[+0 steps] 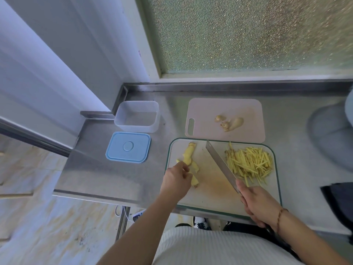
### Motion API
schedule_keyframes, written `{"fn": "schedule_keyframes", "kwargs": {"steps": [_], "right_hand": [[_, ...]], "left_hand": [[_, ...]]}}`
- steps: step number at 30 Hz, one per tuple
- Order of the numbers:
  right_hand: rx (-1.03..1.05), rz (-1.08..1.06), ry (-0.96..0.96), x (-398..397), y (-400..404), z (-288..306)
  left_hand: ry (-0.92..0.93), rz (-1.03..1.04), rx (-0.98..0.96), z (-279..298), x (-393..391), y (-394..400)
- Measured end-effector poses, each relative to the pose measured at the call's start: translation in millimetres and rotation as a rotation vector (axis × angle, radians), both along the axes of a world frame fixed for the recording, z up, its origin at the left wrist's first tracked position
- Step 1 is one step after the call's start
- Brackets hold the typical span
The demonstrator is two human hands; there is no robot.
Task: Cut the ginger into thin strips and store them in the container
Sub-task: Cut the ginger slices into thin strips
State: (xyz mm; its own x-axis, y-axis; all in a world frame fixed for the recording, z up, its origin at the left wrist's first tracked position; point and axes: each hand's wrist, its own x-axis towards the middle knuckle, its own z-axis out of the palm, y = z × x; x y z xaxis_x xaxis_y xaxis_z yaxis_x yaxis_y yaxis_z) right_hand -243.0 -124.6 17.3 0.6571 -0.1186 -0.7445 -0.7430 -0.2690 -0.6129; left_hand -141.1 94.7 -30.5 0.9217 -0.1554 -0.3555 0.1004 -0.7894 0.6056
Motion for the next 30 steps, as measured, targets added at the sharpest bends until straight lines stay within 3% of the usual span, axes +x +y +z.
{"fn": "schedule_keyframes", "kwargs": {"steps": [3, 5, 13, 15, 19, 22, 25, 30], "right_hand": [[-0.003, 0.007, 0.001, -1.1, -2.1, -0.4], [-0.011, 0.02, -0.001, -2.2, -2.8, -0.6], [0.01, -0.004, 0.017, -4.5, -2.2, 1.6], [0.011, -0.013, 0.025, -5.5, -2.5, 3.2], [0.007, -0.037, 0.031, -8.4, -4.3, 7.5], [-0.004, -0.049, 0.031, -10.8, -4.9, 7.0], [-0.001, -0.055, 0.043, -13.4, -4.7, 2.2], [-0.065, -0.007, 0.039, -14.2, -0.9, -8.0]], "left_hand": [[-0.27, -0.466, 0.099, -7.8, 2.4, 9.9], [-0.253, -0.7, 0.258, -7.1, 4.6, 11.1], [-0.287, -0.878, 0.469, 8.4, 17.5, -4.5], [-0.209, -0.8, 0.344, 14.2, 18.1, -10.6], [0.127, -0.16, -0.166, 21.2, 11.3, -36.4], [0.214, 0.149, -0.295, 10.9, 6.9, -54.2], [0.185, 0.11, -0.247, -0.6, 1.7, -63.0], [-0.047, -0.042, -0.139, -11.3, -6.8, -58.9]]}}
